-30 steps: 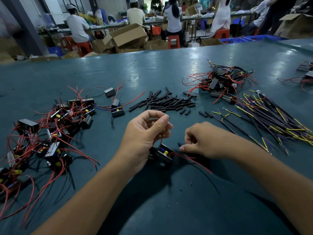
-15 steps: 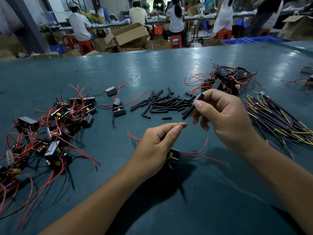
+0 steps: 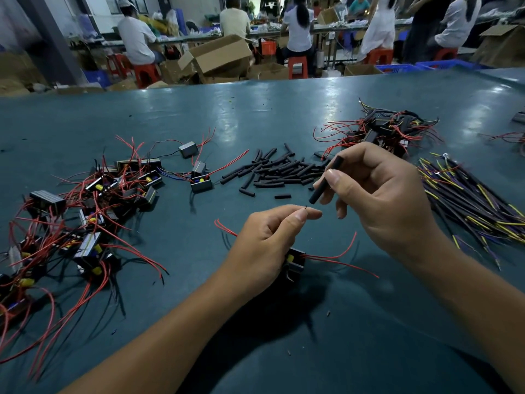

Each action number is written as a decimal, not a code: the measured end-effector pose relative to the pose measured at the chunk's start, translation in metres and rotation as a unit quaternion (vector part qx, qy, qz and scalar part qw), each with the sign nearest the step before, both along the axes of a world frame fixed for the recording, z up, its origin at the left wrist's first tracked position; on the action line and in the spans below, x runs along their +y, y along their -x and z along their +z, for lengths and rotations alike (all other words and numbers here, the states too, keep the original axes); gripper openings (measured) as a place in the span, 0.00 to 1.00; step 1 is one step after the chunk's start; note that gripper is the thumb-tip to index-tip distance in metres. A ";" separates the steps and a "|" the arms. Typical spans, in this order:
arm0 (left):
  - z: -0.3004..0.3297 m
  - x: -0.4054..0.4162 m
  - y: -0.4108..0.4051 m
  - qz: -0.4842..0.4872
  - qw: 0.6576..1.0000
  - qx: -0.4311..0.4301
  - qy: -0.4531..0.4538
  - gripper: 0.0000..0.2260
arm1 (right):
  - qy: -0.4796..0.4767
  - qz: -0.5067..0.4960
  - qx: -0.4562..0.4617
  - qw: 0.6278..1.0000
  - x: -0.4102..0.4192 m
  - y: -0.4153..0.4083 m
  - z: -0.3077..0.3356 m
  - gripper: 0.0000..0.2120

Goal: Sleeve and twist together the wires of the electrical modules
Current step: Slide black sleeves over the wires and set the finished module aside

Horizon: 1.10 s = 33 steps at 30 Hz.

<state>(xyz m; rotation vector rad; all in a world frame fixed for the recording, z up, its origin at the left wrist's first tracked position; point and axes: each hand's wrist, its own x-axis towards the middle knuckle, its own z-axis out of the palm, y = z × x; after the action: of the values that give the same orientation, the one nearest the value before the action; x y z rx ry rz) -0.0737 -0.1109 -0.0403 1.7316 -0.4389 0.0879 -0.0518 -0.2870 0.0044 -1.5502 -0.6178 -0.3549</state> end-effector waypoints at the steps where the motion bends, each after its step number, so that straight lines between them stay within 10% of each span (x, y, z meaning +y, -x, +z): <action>1: 0.000 0.000 0.000 -0.001 1.000 0.000 0.001 0.14 | -0.001 -0.001 0.000 1.000 0.000 0.000 0.000 0.01; 33: 0.000 0.000 0.000 0.005 0.998 -0.044 -0.041 0.14 | 0.034 -0.110 -0.035 0.993 0.008 0.006 -0.010 0.10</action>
<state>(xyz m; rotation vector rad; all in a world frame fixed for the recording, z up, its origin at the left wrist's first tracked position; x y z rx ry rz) -0.0739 -0.1105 -0.0407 1.8151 -0.5031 0.1560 -0.0577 -0.2793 -0.0053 -1.6821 -0.5171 -0.5616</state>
